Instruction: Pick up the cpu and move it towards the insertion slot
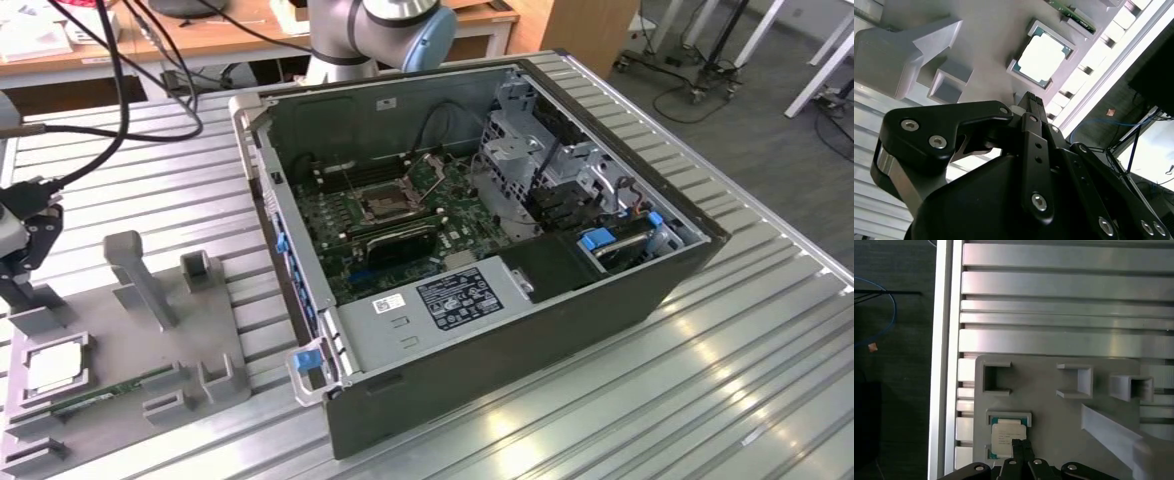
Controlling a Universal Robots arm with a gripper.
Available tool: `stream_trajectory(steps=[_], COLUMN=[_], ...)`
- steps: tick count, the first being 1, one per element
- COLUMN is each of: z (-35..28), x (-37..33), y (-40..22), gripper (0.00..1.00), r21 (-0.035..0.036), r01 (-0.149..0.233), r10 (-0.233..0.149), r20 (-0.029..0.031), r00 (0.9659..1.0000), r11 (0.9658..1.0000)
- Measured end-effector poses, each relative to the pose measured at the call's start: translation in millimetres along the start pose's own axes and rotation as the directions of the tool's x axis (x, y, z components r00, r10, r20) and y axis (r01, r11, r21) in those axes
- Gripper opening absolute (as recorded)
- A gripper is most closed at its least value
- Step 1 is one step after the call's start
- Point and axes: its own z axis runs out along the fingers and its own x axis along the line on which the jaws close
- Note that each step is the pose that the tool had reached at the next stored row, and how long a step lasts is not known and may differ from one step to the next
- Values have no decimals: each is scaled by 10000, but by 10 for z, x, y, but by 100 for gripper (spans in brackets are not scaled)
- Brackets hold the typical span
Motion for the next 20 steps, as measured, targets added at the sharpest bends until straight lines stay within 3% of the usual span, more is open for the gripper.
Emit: stream_trajectory(steps=[6,13,15,20], z=[20,22,22,21], x=[0,0,5,18], y=[-1,0,0,0], gripper=[11,11,11,11], r21=[63,64,65,67], r01=[-1,-1,-2,-1], r10=[1,1,2,-1], r20=[-4,5,38,184], r00=[10000,10000,10000,9998], r11=[10000,10000,10000,10000])
